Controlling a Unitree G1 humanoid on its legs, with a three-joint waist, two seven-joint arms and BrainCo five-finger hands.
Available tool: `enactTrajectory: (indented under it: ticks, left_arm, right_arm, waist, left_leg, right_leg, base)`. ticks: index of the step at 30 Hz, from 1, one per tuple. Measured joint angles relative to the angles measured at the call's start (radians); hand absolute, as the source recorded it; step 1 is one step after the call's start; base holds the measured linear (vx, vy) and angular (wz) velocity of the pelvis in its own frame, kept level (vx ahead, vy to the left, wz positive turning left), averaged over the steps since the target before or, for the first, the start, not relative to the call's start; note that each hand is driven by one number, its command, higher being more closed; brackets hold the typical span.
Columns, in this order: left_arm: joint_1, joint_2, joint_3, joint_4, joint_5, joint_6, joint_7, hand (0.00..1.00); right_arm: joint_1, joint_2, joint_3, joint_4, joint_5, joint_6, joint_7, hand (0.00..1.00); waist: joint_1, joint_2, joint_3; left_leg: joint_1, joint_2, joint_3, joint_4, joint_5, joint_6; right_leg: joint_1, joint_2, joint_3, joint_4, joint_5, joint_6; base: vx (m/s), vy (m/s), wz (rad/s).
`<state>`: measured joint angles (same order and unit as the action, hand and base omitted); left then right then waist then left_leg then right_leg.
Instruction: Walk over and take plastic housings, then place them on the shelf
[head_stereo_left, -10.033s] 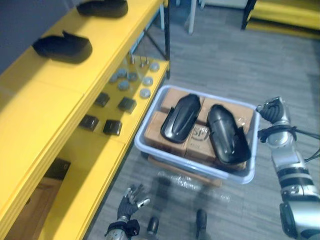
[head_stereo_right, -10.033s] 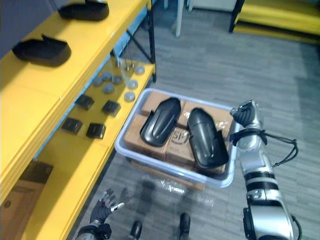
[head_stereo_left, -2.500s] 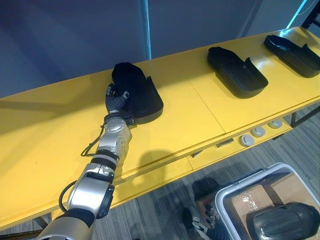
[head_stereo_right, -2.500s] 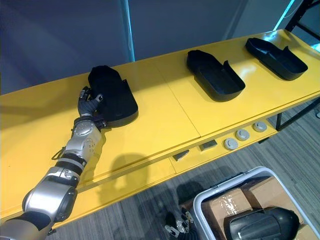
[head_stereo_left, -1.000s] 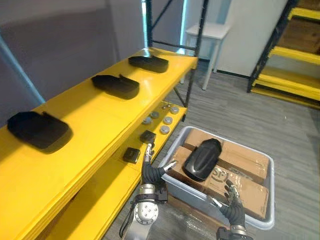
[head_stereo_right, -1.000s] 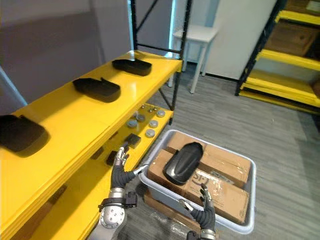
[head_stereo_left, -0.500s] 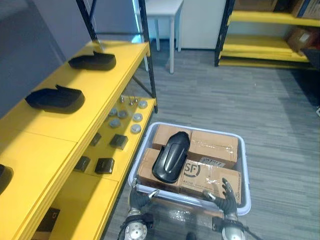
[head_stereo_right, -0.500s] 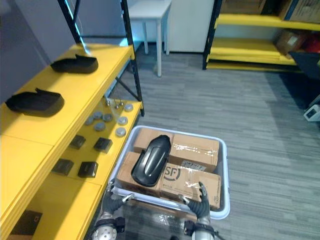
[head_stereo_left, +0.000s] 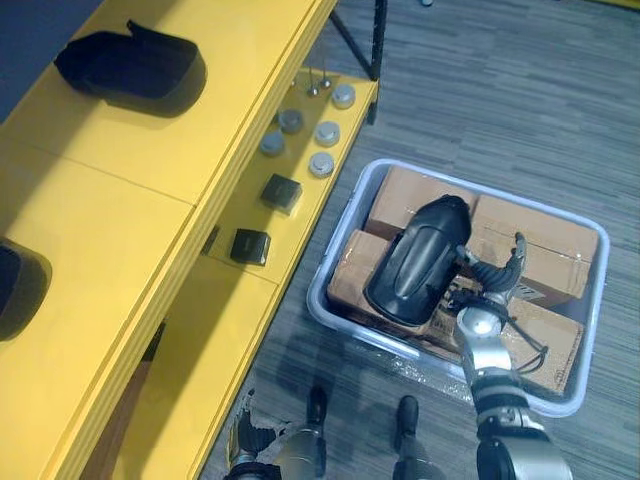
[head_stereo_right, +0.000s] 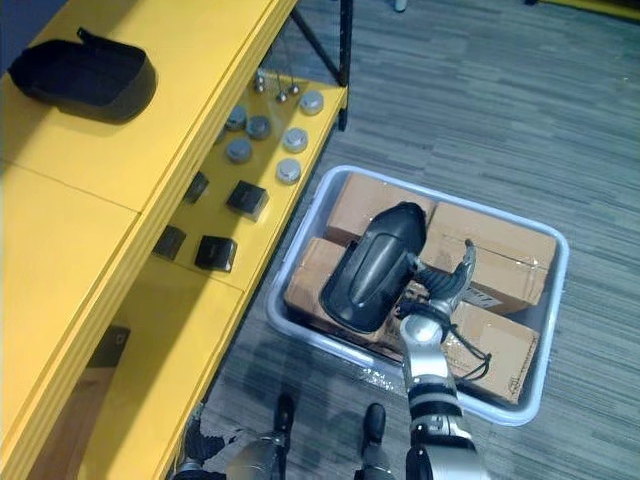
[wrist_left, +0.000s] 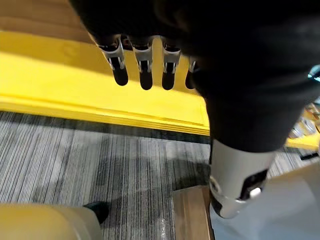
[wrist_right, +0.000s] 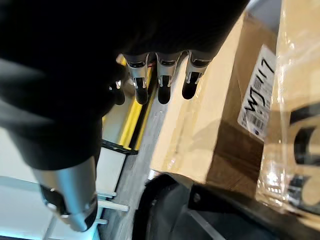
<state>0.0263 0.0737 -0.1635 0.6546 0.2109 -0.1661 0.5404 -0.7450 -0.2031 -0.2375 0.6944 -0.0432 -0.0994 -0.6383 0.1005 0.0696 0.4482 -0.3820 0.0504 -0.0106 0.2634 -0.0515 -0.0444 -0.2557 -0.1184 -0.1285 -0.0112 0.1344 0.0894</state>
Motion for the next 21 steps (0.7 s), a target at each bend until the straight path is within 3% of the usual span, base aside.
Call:
enactTrajectory:
  ticks: [7,13,14,21]
  left_arm:
    - [-0.086,-0.004,0.026,0.09,-0.073,-0.006,-0.003,0.0]
    - [-0.118,-0.009,0.059,0.131,-0.152,0.006,-0.001,0.0]
    - [-0.121,-0.01,0.063,0.134,-0.16,0.011,0.0,0.0]
    - [-0.148,-0.007,0.107,0.17,-0.211,0.041,0.001,0.0]
  right_arm:
    - [-0.073,-0.014,0.005,0.148,0.042,0.039,0.009,0.0]
    - [-0.097,0.019,0.023,0.148,0.075,0.043,0.02,0.0]
    - [-0.097,0.022,0.023,0.145,0.075,0.043,0.021,1.0]
    - [-0.118,0.007,0.059,0.201,0.078,0.07,0.07,1.0]
  waist:
    - [0.021,0.004,0.019]
    - [0.025,0.003,0.023]
    - [0.025,0.003,0.023]
    - [0.02,-0.017,0.034]
  left_leg:
    - [-0.06,-0.001,-0.046,0.04,-0.003,0.003]
    - [-0.077,-0.001,-0.067,0.05,-0.003,0.003]
    - [-0.077,0.0,-0.067,0.05,-0.003,0.003]
    - [-0.057,0.013,-0.069,0.044,-0.001,-0.001]
  right_leg:
    - [-0.022,0.007,-0.03,0.003,0.002,0.001]
    - [-0.025,0.014,-0.047,0.003,0.001,0.001]
    - [-0.025,0.014,-0.047,0.003,0.001,0.001]
    - [-0.006,0.028,-0.045,0.002,0.001,0.0]
  base:
    - [-0.02,0.016,0.14]
    - [0.02,0.009,0.09]
    - [0.04,0.004,0.01]
    - [0.0,0.0,0.0]
